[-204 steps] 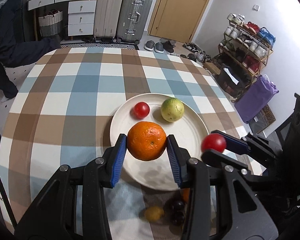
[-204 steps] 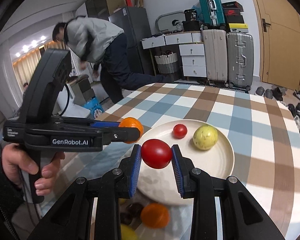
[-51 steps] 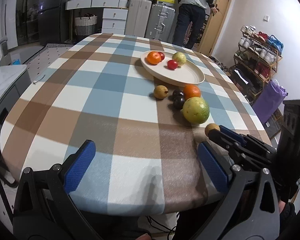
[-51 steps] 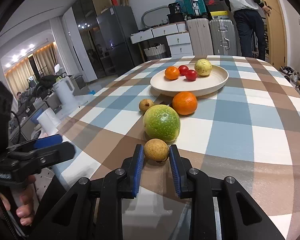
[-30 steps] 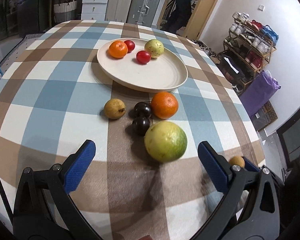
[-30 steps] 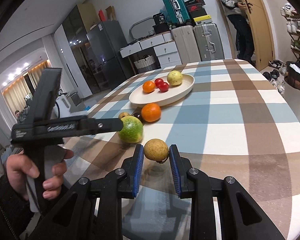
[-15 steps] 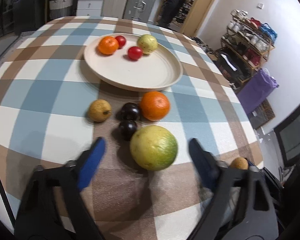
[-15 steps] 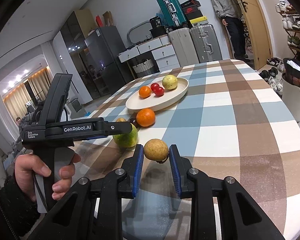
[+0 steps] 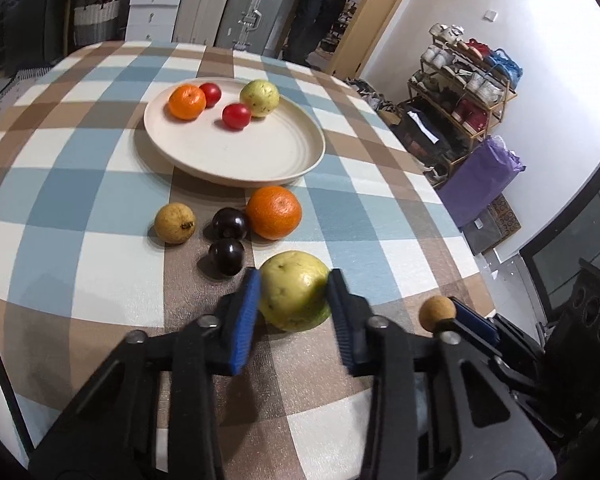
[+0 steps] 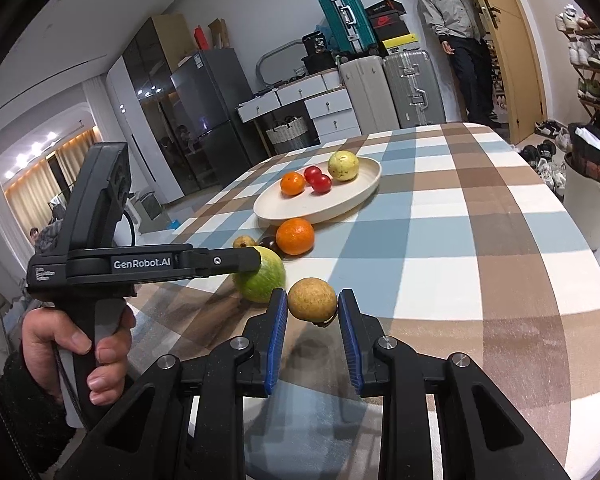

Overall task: Organize fruits
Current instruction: 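Grasp the large yellow-green citrus with the left tool while the right tool holds the pear, then lift the citrus and pear and carry both toward the cream plate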

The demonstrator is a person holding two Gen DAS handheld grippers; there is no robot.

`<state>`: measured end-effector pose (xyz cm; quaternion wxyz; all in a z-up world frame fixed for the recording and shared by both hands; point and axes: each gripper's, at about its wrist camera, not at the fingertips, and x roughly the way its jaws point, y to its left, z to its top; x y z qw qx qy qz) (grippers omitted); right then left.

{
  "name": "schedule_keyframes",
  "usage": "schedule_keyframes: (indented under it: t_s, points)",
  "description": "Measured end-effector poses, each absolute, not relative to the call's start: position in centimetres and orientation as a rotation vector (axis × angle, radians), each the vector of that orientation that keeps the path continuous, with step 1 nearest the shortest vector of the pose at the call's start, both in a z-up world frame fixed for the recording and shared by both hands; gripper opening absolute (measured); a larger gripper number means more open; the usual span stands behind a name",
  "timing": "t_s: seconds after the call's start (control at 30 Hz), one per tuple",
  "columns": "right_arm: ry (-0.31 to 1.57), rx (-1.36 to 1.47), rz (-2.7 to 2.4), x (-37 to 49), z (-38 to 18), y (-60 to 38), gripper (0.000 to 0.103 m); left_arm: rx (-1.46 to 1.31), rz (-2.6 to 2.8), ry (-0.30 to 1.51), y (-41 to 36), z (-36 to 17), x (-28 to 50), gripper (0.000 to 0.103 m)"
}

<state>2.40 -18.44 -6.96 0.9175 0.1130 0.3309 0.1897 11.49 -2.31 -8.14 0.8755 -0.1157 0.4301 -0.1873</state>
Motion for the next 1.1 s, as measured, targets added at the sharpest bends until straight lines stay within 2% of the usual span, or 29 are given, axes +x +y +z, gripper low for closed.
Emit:
schedule_keyframes:
  t_s: [0.27,0.4,0.6,0.67,1.0,1.07,1.1]
  points:
    - [0.695,0.212,0.412,3.3,-7.1,-16.9,0.027,-0.262,-0.416,0.915,-2.0,-8.4,11.7,0.029]
    - [0.705,0.209,0.419,3.2,-7.4,-16.6,0.027,-0.243,-0.407,0.949,-2.9,-8.9,12.1,0.043]
    - [0.698,0.218,0.413,3.0,-7.3,-17.1,0.027,-0.232,-0.403,0.952,-3.9,-9.4,13.1,0.043]
    - [0.698,0.222,0.409,3.1,-7.4,-17.5,0.027,-0.232,-0.408,0.955,-4.2,-9.4,13.7,0.038]
    - [0.700,0.253,0.389,3.1,-7.7,-18.9,0.027,-0.206,-0.439,0.947,-5.9,-9.4,14.6,0.035]
    - [0.698,0.256,0.389,3.2,-7.6,-19.1,0.027,-0.211,-0.448,0.937,-5.8,-9.2,14.5,0.028]
    - [0.697,0.255,0.389,3.2,-7.5,-19.1,0.027,-0.213,-0.456,0.928,-5.8,-9.0,14.4,0.010]
